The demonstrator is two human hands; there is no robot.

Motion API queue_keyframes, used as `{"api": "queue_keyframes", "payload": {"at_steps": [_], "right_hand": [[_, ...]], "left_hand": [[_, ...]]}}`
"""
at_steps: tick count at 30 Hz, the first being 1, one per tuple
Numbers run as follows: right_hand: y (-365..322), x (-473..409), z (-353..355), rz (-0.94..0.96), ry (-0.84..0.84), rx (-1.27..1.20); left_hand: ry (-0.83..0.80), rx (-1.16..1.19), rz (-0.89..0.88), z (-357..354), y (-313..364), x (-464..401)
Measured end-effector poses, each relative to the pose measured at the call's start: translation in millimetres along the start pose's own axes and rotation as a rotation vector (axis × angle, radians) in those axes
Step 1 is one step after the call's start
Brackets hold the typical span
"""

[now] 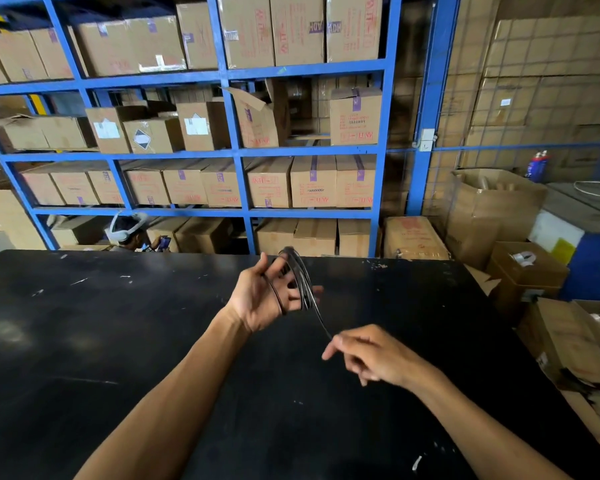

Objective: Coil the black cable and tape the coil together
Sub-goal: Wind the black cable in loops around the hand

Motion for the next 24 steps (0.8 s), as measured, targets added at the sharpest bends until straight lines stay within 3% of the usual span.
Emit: {"api": "queue_keyframes", "payload": {"at_steps": [3, 7, 10, 12, 16, 19, 24], "right_hand": [[24, 0, -25, -0.074, -0.038, 0.049], [29, -7, 2, -0.142, 0.168, 0.194], [13, -12, 40, -0.102, 0.252, 0.477], [-4, -16, 59, -0.078, 0.195, 0.693], [-53, -20, 90, 0.054, 0.161, 1.140], [-77, -14, 110, 0.102, 0.232, 1.050], [-74, 7, 96, 0.190, 0.360, 0.703]], "left_hand": [[-0.170, 0.029, 0.081, -26, -6, 0], [-0.314, -0.093, 0.324, -46, -33, 15], [-0.391, -0.261, 0.502, -50, -57, 34], [-0.429, -0.387, 0.617, -46, -74, 45], [-0.347, -0.510, 0.820, -20, -105, 53], [-0.172, -0.542, 0.745, 3, -103, 43], [0.106, -0.352, 0.322, 26, -60, 15]]}}
Point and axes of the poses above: each hand's wrist, its own x-axis away from the middle knuckle, its own z-axis out of the back of the hand, y = z × x, the point moved 8 cm from there along -x, towards the middle knuckle, and after that the axes turned 4 degrees about x, right-handed, at the moved point
